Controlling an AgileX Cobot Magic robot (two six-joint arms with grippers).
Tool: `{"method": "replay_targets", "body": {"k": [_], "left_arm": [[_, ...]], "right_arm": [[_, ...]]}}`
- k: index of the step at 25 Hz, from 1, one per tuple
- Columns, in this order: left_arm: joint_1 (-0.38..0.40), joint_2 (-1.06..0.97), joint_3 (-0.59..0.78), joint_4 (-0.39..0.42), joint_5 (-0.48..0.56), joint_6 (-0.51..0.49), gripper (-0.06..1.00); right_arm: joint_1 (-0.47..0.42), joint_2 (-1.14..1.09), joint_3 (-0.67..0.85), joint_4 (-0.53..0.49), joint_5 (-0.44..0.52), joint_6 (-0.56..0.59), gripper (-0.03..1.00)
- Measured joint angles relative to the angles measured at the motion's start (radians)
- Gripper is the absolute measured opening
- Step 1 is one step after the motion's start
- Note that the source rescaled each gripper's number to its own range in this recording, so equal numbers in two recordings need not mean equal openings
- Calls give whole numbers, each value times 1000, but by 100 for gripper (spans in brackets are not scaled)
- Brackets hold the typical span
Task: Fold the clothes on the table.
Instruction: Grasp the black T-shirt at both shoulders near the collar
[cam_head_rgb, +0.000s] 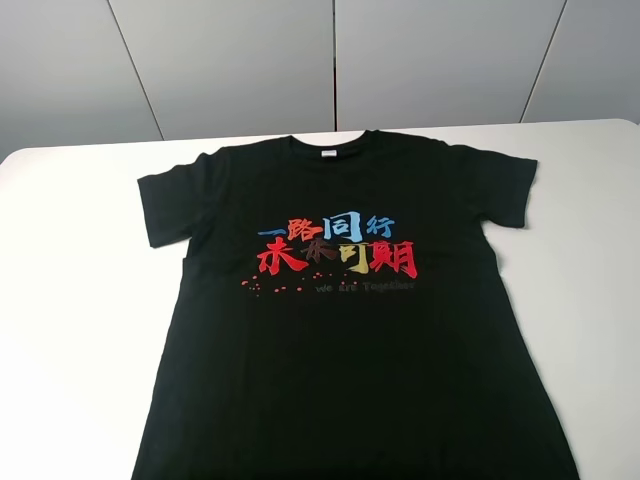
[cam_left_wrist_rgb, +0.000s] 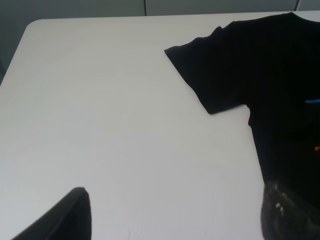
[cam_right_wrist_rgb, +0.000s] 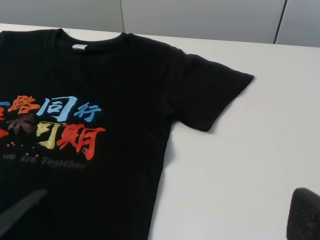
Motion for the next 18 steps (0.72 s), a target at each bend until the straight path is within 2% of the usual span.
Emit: {"method": "replay_targets", "body": {"k": [18], "left_arm": [[0,0,0,0,0,0,92]], "right_arm": [[0,0,0,0,0,0,100]]}}
